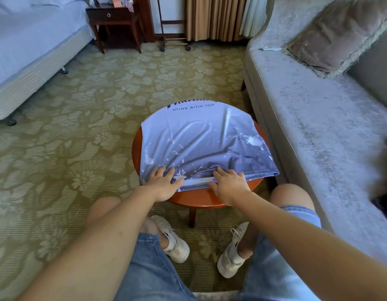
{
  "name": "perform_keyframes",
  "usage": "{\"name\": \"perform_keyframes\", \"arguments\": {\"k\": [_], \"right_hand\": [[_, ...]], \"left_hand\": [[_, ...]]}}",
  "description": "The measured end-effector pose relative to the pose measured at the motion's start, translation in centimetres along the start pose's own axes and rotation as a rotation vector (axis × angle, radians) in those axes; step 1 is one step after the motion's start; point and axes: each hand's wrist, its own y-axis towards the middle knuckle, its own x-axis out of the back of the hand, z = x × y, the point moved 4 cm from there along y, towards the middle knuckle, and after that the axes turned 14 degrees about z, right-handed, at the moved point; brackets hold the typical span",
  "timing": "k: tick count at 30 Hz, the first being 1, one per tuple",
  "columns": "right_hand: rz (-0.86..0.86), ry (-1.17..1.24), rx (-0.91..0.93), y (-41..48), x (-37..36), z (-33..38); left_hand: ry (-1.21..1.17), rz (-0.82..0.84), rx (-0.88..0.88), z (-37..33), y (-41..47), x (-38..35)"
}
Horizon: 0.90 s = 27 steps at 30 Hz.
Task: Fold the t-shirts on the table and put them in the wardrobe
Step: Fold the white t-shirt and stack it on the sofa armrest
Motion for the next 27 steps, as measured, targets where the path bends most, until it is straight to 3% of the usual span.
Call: {"name": "perform_keyframes", "arguments": {"k": [9,18,22,27], "right_hand": [[-0.15,-0.221,0.046,-5.3,-1.6,0.9],[-0.268,0.245,0.028,-0.2,3.7,-2.2],[-0.135,0.251,-0.041,4.2,4.3,-3.0],[-0.121,0.212,-0.092,9.8,5.9,-3.6]], "left_hand": [[0.037,-0.007,0.013,-0.7,-3.8,-2.2],[0.079,-0.185,0.01,-3.1,-1.6,3.4],[0.062,-0.265,0.028,-3.7,1.6,4.9],[0.072,-0.299,0.059,-3.2,6.5,7.3]]}}
